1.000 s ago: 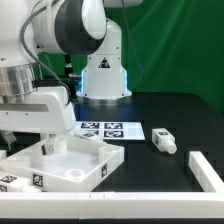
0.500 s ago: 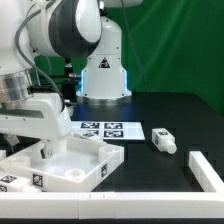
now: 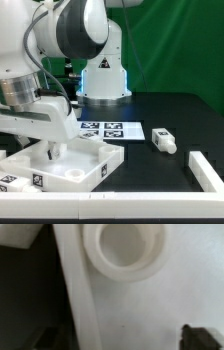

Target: Assemble one leg

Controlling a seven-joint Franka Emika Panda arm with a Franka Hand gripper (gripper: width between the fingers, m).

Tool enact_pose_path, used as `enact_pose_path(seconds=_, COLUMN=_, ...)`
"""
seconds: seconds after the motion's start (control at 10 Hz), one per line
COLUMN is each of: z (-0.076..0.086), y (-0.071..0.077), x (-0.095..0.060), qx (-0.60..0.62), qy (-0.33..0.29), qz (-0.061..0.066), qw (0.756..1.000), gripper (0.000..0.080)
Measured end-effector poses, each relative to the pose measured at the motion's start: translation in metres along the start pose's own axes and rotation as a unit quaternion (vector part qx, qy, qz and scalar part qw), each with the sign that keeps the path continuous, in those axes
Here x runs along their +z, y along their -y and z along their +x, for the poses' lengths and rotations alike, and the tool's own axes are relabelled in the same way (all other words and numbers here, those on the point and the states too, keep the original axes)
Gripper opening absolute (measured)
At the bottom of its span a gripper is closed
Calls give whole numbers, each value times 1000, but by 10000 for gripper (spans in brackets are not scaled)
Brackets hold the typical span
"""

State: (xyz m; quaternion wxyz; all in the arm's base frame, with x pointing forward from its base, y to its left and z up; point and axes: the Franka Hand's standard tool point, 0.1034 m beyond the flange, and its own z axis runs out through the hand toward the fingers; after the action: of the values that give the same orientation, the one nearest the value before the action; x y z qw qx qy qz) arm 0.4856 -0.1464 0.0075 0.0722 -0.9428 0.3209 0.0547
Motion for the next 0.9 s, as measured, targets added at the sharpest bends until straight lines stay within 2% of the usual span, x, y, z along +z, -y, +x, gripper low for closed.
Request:
enact_pose_path(seconds=0.1, z=0, y=0, x=0, qx=0, qy=0, qz=0, qw=1000, gripper=371)
enact_pose_path(seconds=0.2, z=0, y=0, x=0, qx=0, qy=0, qz=0, qw=1000, gripper=237)
enact_pose_path(seconds=0.3, z=0, y=0, x=0, qx=0, qy=0, qz=0, qw=1000, gripper=237)
enact_pose_path(seconds=0.4, z=-1, y=0, x=0, qx=-1, qy=1, qz=0, qw=1000, gripper=60)
enact_pose_path(seconds=0.7, z=-1, y=2, x=0, qx=-2, qy=1, qz=0, qw=1000, gripper=53)
enact_pose_path(seconds=0.8, z=-2, y=10, x=-2, qx=-7, qy=0, qz=0, qw=1000, gripper=53)
enact_pose_path(seconds=0.9, z=-12, y=18, x=-5, qx=-2, qy=13, qz=1, qw=1000, gripper=53)
